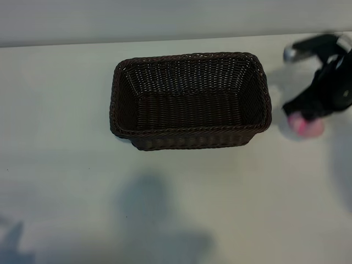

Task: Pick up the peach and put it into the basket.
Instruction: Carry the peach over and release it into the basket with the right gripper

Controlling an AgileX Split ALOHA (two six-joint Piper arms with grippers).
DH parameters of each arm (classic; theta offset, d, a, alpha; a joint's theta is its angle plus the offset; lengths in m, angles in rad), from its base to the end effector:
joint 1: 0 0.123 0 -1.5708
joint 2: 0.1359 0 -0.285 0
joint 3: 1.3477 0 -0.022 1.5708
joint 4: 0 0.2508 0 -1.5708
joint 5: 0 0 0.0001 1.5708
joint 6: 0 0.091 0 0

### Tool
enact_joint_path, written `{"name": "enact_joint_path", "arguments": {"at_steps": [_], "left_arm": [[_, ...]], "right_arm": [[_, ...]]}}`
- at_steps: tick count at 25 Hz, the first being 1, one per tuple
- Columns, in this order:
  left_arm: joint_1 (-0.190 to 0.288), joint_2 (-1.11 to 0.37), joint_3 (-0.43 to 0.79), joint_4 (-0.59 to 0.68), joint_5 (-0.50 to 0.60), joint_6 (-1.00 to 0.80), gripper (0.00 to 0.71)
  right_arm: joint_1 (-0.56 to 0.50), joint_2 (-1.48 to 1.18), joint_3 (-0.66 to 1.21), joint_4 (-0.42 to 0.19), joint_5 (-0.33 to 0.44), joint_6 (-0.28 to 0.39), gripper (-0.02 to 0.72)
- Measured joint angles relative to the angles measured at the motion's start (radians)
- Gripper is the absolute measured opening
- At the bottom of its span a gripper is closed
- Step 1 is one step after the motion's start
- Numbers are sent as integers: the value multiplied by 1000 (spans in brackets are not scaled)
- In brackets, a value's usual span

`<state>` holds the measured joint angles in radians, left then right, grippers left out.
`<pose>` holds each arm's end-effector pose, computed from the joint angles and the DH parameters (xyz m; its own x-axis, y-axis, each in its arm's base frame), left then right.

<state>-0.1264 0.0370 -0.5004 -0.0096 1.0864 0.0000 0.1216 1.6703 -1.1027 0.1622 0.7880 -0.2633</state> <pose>-0.0004 -0.0007 0.2755 -0.5070 0.0599 -0.8598 0.1310 0.9913 -0.0082 0.3228 0.0500 0.2176 -0.9123 -0.2595 -0.3169 -0.2932 0.9540 0.0629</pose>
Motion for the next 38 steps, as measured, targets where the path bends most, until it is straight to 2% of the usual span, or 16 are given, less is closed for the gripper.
{"name": "enact_joint_path", "arguments": {"at_steps": [7,9,13,17,19,24,27,31,38], "left_arm": [[0,0,0,0,0,0,592],[0,0,0,0,0,0,592],[0,0,0,0,0,0,592],[0,0,0,0,0,0,592],[0,0,0,0,0,0,592],[0,0,0,0,0,6,592],[0,0,0,0,0,0,592],[0,0,0,0,0,0,592],[0,0,0,0,0,0,592]], "right_arm": [[0,-109,-226,-7,149,56,48],[0,-111,-276,-3,165,66,48],[5,-111,-310,70,173,61,48],[80,-111,-311,126,173,21,48],[142,-111,-311,130,160,17,48],[278,-68,-315,137,69,15,48],[324,-3,-315,111,23,14,48],[348,100,-315,64,-26,13,48],[348,252,-315,46,-102,13,48]]}}
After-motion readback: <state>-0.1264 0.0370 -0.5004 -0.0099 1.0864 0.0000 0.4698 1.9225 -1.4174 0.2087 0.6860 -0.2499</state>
